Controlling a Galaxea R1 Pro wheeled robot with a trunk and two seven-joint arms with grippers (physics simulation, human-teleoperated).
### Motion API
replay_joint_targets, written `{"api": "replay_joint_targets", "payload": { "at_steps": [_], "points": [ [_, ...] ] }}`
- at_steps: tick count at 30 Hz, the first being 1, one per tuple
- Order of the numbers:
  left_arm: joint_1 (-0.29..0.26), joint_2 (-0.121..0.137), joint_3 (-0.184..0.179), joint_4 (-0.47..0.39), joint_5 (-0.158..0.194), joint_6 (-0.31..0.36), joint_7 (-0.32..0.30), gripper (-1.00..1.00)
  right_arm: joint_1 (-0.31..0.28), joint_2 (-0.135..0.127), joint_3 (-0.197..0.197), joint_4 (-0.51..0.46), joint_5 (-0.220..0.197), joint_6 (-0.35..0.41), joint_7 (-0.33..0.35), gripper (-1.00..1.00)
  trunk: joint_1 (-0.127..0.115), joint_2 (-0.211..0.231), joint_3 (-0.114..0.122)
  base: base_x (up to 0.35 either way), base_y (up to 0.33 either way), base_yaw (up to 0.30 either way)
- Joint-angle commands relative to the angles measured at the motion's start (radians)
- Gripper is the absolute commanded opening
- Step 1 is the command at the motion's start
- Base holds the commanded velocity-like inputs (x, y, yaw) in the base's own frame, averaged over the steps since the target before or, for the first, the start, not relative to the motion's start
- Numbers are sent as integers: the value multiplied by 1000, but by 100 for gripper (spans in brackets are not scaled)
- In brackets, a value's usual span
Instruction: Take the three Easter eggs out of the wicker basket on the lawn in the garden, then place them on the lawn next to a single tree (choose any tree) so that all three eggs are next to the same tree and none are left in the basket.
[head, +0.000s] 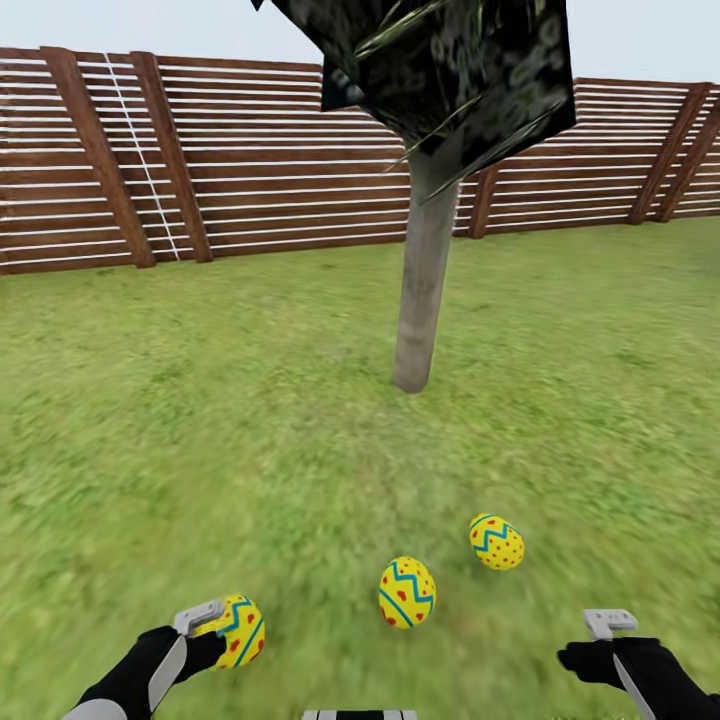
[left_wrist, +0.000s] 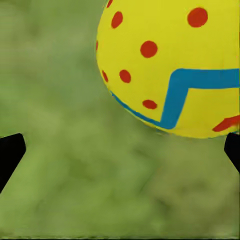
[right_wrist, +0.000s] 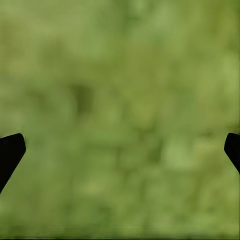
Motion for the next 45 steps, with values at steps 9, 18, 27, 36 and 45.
{"api": "replay_joint_targets", "payload": {
  "at_steps": [9, 18, 27, 36, 45],
  "points": [
    [-1, -1, -1, -1, 9, 6, 7, 100, 0, 4, -5, -1, 11, 5, 8, 100, -5, 2, 43, -341, 0, 230],
    [0, -16, -4, 1, 6, 4, 8, 100, 0, 4, -4, 0, 11, 5, 8, 100, -9, 4, 87, -328, -79, 234],
    [0, -32, -7, 4, 4, 1, 7, 100, 0, 15, -5, 0, 11, 5, 7, 100, -13, 6, 131, -183, -173, 227],
    [0, -42, -7, 6, 2, 0, 8, 100, 0, 19, -5, 0, 11, 5, 8, 100, -17, 8, 169, -31, -29, 61],
    [0, -46, -7, 7, 1, 0, 8, 100, 0, 21, -4, 0, 11, 5, 7, 100, -21, 10, 214, -243, -237, 199]
  ]
}}
